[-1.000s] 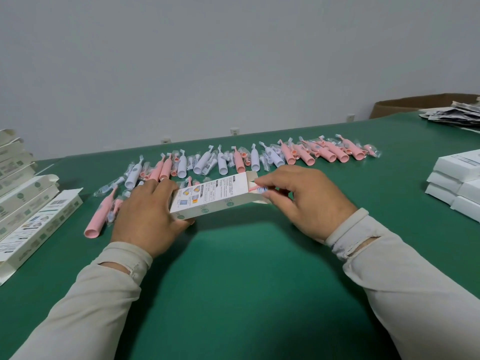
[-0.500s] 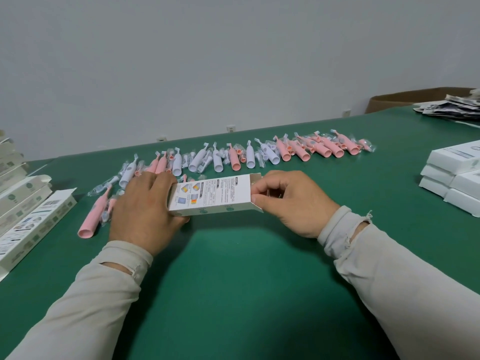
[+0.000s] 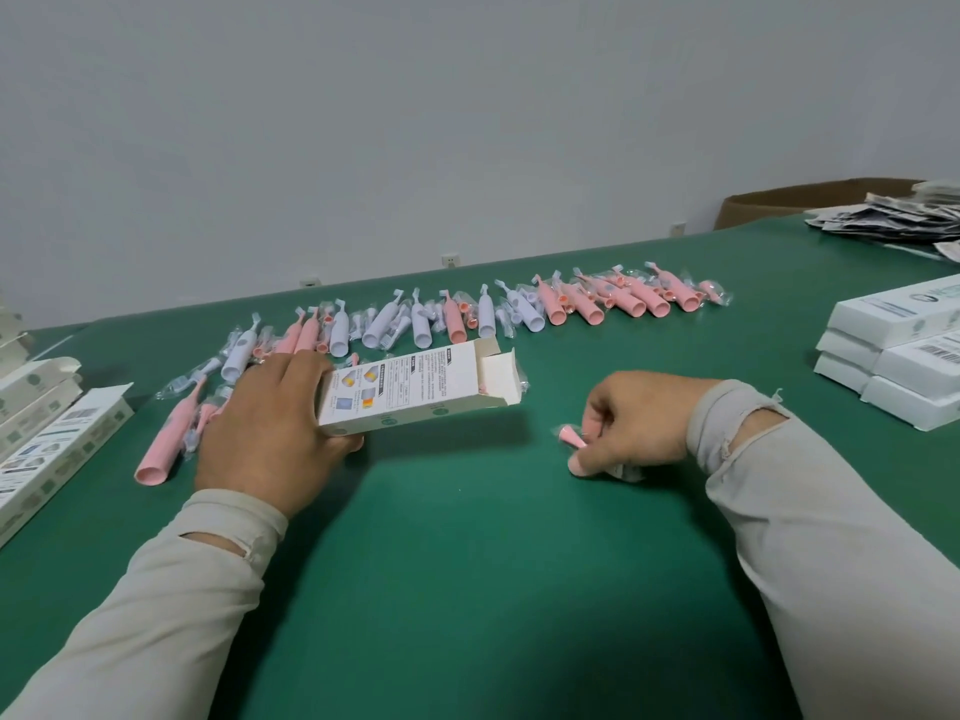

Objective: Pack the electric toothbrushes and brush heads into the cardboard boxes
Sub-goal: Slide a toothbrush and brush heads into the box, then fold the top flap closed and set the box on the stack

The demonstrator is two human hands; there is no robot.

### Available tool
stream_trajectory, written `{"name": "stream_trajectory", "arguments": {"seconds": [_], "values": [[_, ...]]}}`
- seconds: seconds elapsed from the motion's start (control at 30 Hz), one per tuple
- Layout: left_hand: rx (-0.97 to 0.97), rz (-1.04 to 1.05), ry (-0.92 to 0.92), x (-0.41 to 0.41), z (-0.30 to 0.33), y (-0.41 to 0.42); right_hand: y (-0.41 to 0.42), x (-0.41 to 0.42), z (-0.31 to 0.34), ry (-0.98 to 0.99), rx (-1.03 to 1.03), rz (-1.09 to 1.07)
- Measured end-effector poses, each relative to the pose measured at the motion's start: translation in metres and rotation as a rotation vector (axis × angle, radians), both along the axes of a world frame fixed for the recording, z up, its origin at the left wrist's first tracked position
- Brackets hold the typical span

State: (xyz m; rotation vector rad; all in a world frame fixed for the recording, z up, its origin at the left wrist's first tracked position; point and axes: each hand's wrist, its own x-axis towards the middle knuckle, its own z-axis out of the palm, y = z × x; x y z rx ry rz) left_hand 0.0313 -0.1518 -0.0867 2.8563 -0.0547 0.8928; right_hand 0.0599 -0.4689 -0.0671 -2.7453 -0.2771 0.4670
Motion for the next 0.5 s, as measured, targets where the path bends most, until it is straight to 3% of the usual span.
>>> {"name": "stream_trajectory", "arguments": {"seconds": [0.07, 0.13, 0.23, 0.3, 0.5], "values": [[0.008, -0.004, 0.008, 0.001, 0.001, 0.001, 0.006, -0.003, 0.001, -0.019, 0.022, 0.056], [0.006, -0.002, 0.009, 0.001, 0.001, 0.002, 0.01, -0.003, 0.001, -0.202, 0.234, 0.088], [-0.001, 0.007, 0.014, 0.0, 0.001, 0.003, 0.02, -0.005, 0.007, -0.297, 0.976, 0.042], [-0.003, 0.009, 0.02, 0.001, 0.001, 0.004, 0.03, -0.009, 0.01, -0.251, 1.255, 0.031], [-0.009, 0.023, 0.018, 0.001, 0.001, 0.005, 0.039, -0.015, 0.008, -0.231, 1.094, 0.078]]}}
